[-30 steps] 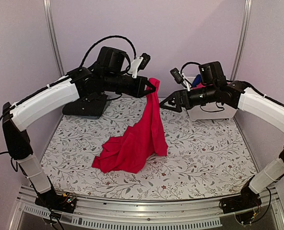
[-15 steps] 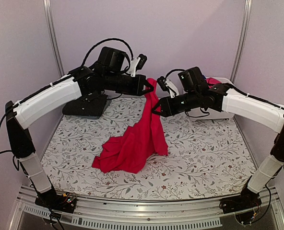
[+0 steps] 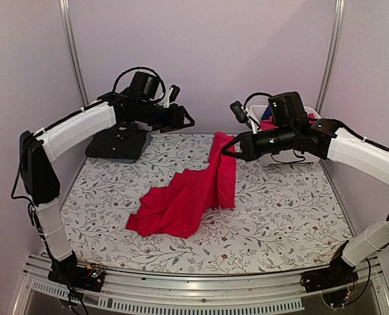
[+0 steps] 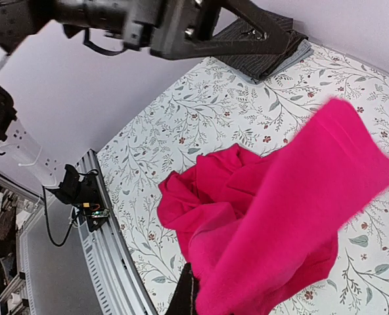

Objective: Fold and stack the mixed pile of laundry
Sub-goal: Flatten out the crumpled T-shirt at the center of the board.

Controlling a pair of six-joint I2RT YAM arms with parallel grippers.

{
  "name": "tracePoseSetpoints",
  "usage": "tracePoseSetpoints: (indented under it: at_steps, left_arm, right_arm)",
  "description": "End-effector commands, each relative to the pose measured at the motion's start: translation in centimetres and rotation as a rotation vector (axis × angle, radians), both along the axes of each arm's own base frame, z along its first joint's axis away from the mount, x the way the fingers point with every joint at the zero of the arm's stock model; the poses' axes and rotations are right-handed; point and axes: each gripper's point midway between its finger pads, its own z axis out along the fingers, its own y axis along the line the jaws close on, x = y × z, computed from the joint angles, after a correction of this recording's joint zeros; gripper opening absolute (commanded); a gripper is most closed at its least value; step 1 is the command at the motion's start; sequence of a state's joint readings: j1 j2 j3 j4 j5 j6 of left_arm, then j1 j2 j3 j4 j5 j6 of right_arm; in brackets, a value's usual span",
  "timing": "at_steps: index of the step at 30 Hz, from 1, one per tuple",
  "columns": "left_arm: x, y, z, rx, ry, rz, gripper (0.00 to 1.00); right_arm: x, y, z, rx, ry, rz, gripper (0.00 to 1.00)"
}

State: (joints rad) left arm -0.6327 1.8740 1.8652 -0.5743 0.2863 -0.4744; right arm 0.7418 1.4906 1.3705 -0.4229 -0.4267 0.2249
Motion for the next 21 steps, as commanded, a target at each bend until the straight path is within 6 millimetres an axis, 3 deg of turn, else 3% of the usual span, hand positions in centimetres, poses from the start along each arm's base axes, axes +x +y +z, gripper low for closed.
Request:
tracePoseSetpoints:
  at_steps: [1, 3, 9, 13, 17, 21]
  left_arm:
    - [0.7, 5.4, -4.1, 0.02, 0.134, 0.062, 0.67]
    - [-1.0, 7.3, -5.2, 0.033, 0.129, 0.068, 0.76]
    - [-9.7, 12.5, -13.1, 0.129, 0.316, 0.07, 0.76]
    - [-15.4, 15.1, -17.4, 0.151, 0.433, 0.096, 0.76]
    - [-17.6, 17.5, -20.2, 0.214, 0.473, 0.162, 0.76]
    - [-17.3, 19.5, -21.6, 0.338, 0.515, 0.269, 0.74]
  right_arm:
    - [1.4, -4.4, 1.5, 0.122, 0.028, -0.078, 0.0]
    - [2.6, -6.5, -0.1, 0.115, 0.084, -0.165, 0.0]
    - [4.1, -10.1, -6.8, 0.039, 0.278, -0.345, 0.0]
    - [4.5, -10.6, -8.1, 0.01, 0.306, -0.388, 0.0]
    - [4.8, -11.1, -8.5, -0.011, 0.312, -0.406, 0.0]
    - [5.4, -12.0, -7.7, -0.017, 0.29, -0.431, 0.0]
